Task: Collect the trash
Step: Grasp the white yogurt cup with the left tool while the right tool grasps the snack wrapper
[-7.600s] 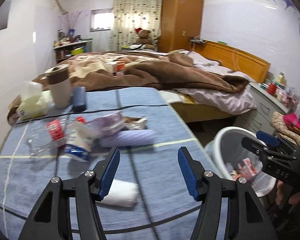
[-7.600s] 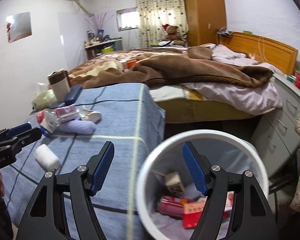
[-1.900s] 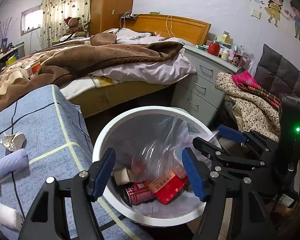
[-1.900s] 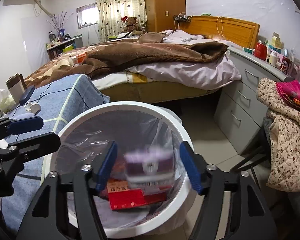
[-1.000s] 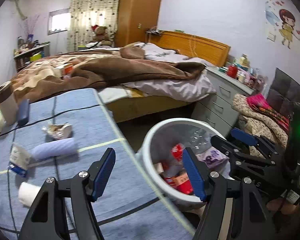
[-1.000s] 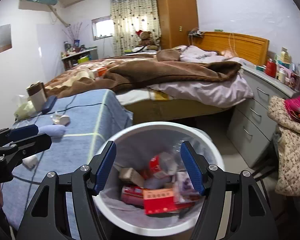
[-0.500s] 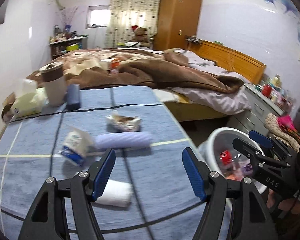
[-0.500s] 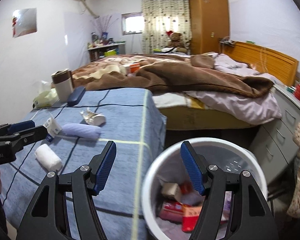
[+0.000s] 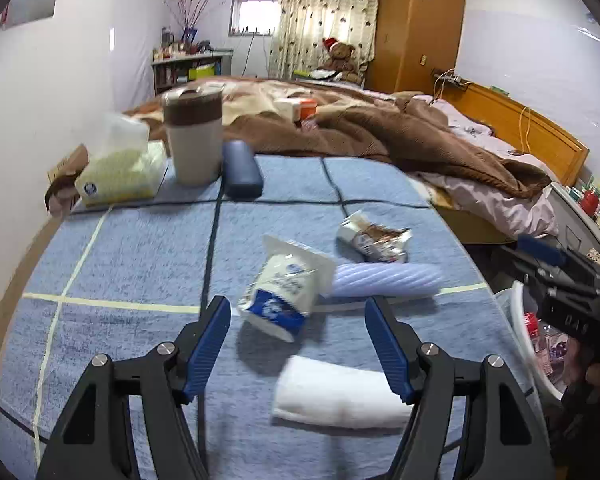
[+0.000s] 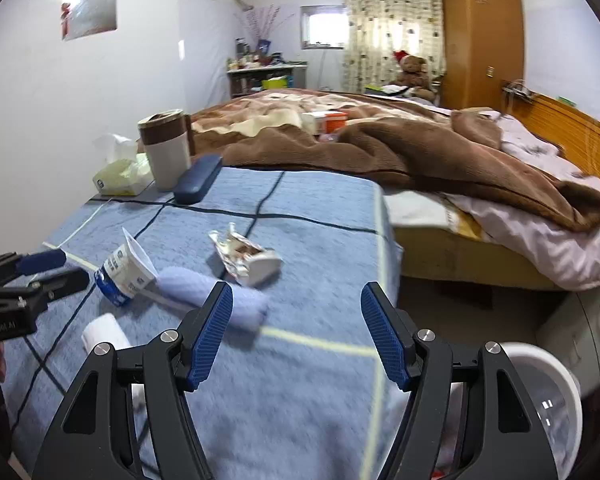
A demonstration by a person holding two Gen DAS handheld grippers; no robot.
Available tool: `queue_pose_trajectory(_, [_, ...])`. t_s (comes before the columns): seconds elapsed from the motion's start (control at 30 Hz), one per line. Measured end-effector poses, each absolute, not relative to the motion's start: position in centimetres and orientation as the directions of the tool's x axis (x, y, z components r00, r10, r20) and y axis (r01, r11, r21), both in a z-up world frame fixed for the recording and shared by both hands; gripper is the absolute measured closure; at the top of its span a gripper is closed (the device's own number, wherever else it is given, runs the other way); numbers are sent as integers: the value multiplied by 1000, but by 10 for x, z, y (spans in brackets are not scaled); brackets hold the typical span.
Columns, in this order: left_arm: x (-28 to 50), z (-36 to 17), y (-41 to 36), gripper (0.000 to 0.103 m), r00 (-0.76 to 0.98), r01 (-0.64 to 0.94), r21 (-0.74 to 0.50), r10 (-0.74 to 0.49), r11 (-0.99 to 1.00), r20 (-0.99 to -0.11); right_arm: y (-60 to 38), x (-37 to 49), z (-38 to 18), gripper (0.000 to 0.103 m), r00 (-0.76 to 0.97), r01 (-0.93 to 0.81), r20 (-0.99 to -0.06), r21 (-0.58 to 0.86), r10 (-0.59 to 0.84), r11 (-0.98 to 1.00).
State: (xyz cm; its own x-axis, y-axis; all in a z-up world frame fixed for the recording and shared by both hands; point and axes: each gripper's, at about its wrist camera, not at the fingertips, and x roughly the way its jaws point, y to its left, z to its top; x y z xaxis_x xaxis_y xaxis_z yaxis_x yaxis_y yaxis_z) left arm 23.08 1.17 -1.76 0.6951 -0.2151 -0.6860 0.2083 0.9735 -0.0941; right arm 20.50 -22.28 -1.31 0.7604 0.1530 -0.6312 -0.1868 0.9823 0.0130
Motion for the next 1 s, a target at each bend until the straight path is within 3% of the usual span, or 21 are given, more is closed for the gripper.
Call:
queue_pose_trajectory(0.63, [291, -52, 17, 30, 617, 237, -95, -226, 967, -754, -188, 278, -47, 35, 612, -349, -741, 58, 274, 935])
queue_pose_trajectory(1.0, [304, -63, 30, 30, 603, 181, -88, -181, 980, -777, -171, 290, -59, 35, 582, -385, -779, -8, 236, 923])
